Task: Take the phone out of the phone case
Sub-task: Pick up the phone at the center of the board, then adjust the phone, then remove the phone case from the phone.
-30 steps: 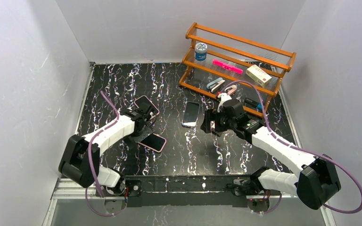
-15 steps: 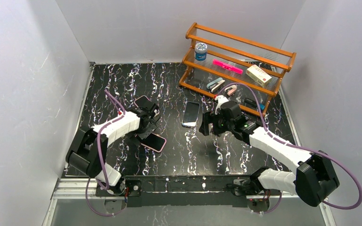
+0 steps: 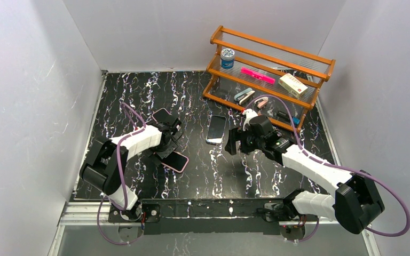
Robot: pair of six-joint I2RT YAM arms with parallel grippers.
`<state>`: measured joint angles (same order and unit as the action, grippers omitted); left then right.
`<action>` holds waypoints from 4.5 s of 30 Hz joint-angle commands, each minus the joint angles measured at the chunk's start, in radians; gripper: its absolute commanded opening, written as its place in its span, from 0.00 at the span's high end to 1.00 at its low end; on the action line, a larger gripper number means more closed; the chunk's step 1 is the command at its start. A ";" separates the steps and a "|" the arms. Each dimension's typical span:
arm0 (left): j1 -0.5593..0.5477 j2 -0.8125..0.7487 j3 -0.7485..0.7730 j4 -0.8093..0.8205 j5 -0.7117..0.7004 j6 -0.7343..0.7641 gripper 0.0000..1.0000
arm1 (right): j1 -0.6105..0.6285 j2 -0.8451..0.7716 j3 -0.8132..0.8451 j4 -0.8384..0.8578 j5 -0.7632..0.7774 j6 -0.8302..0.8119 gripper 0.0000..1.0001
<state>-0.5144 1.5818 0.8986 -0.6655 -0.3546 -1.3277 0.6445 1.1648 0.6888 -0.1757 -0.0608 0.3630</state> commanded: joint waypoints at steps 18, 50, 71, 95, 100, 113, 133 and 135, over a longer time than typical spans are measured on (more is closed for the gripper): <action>-0.031 -0.242 -0.132 0.224 0.162 0.276 0.97 | 0.230 0.108 -0.067 0.386 -0.094 0.208 0.01; -0.041 -0.474 -0.289 0.478 0.341 0.296 1.00 | 0.362 0.513 0.064 0.805 -0.226 0.403 0.56; -0.039 -0.852 -0.363 0.619 0.353 0.529 0.02 | 0.319 0.189 -0.122 0.884 -0.198 0.448 0.99; -0.040 -0.720 -0.466 1.276 0.836 0.315 0.13 | 0.115 -0.031 -0.304 1.340 -0.545 0.700 0.99; -0.041 -0.711 -0.468 1.347 0.870 0.267 0.34 | 0.115 0.003 -0.300 1.398 -0.566 0.730 0.99; -0.041 -0.764 -0.520 1.366 0.693 0.102 1.00 | 0.139 0.002 -0.290 1.309 -0.505 0.654 0.47; -0.041 -0.856 -0.572 1.491 0.477 -0.096 1.00 | 0.292 0.057 -0.328 1.503 -0.270 0.620 0.28; -0.041 -0.859 -0.573 1.492 0.474 -0.100 1.00 | 0.296 0.071 -0.322 1.520 -0.262 0.620 0.32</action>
<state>-0.5556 0.7509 0.3202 0.7219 0.1516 -1.3926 0.9276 1.2118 0.3439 1.2259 -0.3607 0.9985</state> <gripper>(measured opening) 0.117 0.708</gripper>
